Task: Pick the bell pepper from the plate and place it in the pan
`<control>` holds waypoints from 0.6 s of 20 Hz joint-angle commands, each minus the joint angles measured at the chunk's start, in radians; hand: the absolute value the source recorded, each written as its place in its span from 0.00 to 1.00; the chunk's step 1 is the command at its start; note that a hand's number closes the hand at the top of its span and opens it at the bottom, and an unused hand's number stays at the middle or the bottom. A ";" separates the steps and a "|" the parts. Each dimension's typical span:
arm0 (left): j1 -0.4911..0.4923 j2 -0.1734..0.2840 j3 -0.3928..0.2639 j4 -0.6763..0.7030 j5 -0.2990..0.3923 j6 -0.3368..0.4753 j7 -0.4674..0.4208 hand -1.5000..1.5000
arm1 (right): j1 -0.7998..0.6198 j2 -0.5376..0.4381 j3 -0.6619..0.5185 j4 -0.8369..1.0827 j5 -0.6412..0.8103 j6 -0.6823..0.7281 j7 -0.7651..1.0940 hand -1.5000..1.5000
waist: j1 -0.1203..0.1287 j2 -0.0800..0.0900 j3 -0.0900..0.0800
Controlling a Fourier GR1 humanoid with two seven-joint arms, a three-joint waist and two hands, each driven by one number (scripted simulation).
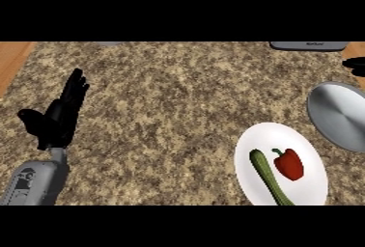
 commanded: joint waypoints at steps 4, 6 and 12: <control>-0.020 -0.008 0.011 0.009 -0.011 0.013 0.022 0.50 | -0.039 0.047 0.073 -0.056 0.002 0.142 -0.056 0.00 | -0.018 -0.003 -0.001; 0.003 -0.005 0.002 -0.034 -0.010 0.007 0.032 0.50 | -0.064 0.033 0.105 -0.084 -0.010 0.188 -0.027 0.00 | -0.008 -0.005 -0.001; 0.001 -0.012 0.024 0.011 -0.007 -0.002 0.005 0.50 | 0.085 0.046 0.166 -0.204 0.035 0.089 -0.031 0.00 | -0.032 -0.006 -0.001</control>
